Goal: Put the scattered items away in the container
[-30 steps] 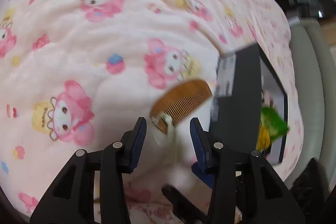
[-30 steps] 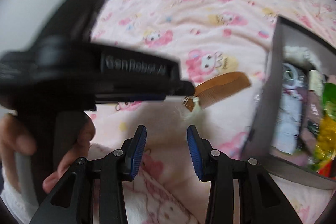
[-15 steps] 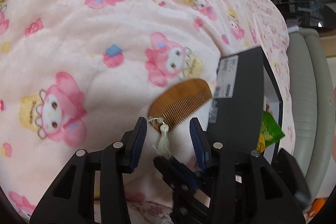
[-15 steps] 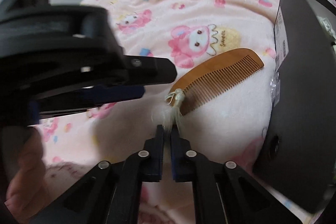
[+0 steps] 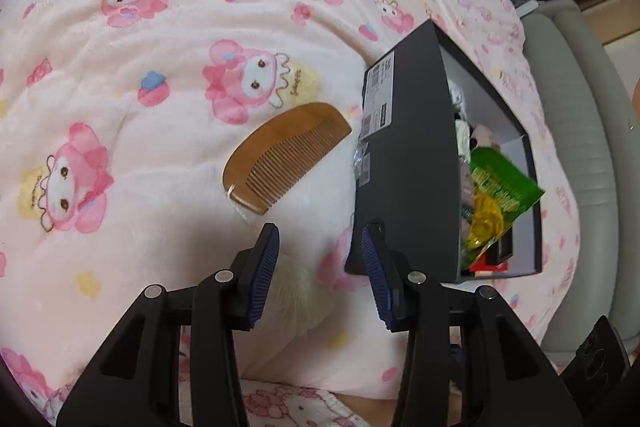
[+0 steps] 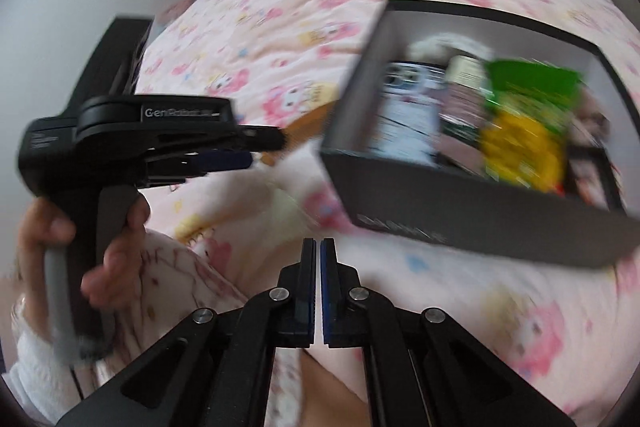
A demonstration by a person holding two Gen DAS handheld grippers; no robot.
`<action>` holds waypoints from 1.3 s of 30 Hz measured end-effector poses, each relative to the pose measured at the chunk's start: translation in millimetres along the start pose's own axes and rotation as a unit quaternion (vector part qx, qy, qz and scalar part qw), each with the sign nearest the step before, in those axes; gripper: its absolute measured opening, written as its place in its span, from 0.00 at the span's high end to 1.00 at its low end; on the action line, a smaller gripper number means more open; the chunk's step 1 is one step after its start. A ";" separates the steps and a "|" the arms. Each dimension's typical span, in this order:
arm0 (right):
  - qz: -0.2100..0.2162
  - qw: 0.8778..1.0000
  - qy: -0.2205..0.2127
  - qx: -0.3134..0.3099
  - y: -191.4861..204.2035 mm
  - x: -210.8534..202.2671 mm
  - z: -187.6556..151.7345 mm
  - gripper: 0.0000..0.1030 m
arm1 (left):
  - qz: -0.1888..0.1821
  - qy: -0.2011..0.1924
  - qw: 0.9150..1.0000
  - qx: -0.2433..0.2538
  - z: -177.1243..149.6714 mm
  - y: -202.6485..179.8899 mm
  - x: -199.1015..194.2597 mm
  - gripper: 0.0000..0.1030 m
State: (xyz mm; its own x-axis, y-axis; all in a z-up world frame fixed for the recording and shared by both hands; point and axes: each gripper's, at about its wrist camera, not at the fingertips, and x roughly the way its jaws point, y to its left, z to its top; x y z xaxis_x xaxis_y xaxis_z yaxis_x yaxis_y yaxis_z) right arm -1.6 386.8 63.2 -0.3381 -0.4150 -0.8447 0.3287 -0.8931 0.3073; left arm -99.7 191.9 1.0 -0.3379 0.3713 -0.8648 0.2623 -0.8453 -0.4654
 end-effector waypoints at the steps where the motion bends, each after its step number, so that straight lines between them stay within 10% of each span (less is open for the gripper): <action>1: 0.000 1.000 -0.002 0.010 -7.6 -5.2 -5.0 0.99 | 0.017 0.000 1.000 0.003 -0.4 -1.4 1.1 0.58; 5: 0.016 0.999 0.004 0.038 -15.5 -1.3 -2.7 0.99 | 0.061 -0.007 0.997 -0.047 5.0 11.1 6.2 0.57; 10: 0.036 0.999 0.027 0.025 -4.9 35.6 4.7 0.97 | 0.049 0.073 0.992 -0.091 3.8 22.0 38.3 0.61; 12: 0.030 0.999 0.032 0.018 4.4 45.4 8.6 0.97 | 0.050 0.089 0.992 -0.078 2.2 17.7 45.1 0.93; 16: 0.045 0.998 0.035 0.024 8.2 50.6 7.5 0.96 | 0.041 0.079 0.996 -0.006 -6.8 -4.9 38.9 0.96; 23: 0.028 0.998 0.059 0.018 0.0 48.7 -1.6 0.75 | -0.022 0.090 0.995 0.036 -26.8 -13.5 23.1 0.93; 26: 0.027 0.998 0.056 0.012 4.5 50.8 -0.7 0.65 | -0.034 0.072 0.997 -0.017 -24.8 6.0 10.8 0.63; 30: 0.039 0.998 0.055 -0.001 15.2 61.9 5.4 0.52 | -0.035 0.035 0.997 -0.052 -23.4 20.1 3.1 0.60; 36: 0.028 0.997 0.068 0.003 17.7 108.7 21.8 0.53 | -0.033 0.005 0.997 -0.065 -18.7 25.5 -0.6 0.60; 38: 0.030 0.997 0.072 0.020 12.5 119.6 21.9 0.93 | -0.037 0.014 0.997 -0.066 -18.6 27.0 3.0 0.60; 39: 0.031 0.997 0.069 0.026 10.5 120.2 20.8 0.95 | -0.036 0.015 0.997 -0.063 -19.6 25.1 3.8 0.60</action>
State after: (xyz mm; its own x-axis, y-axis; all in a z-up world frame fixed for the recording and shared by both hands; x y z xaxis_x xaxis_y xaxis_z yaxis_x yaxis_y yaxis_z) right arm -57.1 323.9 -25.9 -0.1918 -0.4455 -0.8745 0.2976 -0.8755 0.3807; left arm -76.7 179.7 -17.7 -0.3333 0.4413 -0.8332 0.3502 -0.7625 -0.5440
